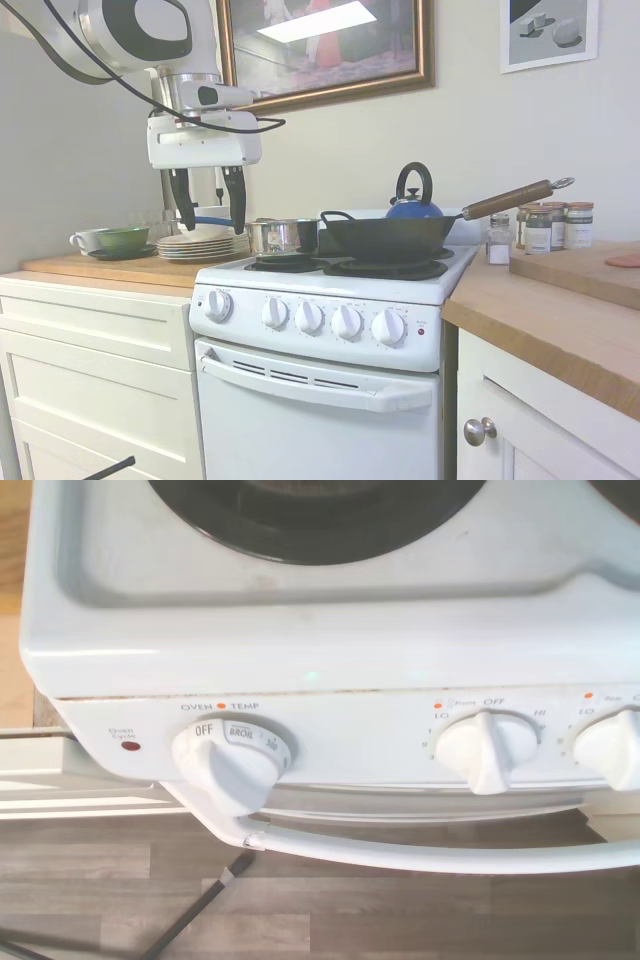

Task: Turn on the stove on the top left

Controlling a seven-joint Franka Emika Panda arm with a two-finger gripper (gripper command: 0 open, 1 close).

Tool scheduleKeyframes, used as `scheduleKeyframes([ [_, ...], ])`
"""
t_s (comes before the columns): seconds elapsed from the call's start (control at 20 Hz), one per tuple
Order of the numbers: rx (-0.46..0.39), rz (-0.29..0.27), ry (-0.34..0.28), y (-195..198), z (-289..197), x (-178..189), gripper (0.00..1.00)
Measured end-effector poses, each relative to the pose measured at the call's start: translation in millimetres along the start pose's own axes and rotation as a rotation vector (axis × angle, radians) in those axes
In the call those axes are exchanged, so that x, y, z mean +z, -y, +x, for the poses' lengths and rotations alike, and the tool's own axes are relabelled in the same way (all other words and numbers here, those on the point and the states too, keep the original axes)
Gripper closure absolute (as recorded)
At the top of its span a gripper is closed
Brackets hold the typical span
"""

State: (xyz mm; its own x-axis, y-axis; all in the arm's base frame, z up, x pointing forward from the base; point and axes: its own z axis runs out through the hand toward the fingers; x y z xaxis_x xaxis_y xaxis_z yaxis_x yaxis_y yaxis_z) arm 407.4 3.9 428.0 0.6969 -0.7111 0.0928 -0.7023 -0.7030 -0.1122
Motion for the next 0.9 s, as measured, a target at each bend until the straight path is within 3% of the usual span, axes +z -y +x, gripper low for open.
scheduleKeyframes([
  [0.6,0.039,-0.053,0.021,-20,33,37,0.00],
  [0.65,0.040,-0.058,0.026,-21,37,41,1.00],
  [0.9,0.033,-0.084,0.033,-22,59,62,1.00],
])
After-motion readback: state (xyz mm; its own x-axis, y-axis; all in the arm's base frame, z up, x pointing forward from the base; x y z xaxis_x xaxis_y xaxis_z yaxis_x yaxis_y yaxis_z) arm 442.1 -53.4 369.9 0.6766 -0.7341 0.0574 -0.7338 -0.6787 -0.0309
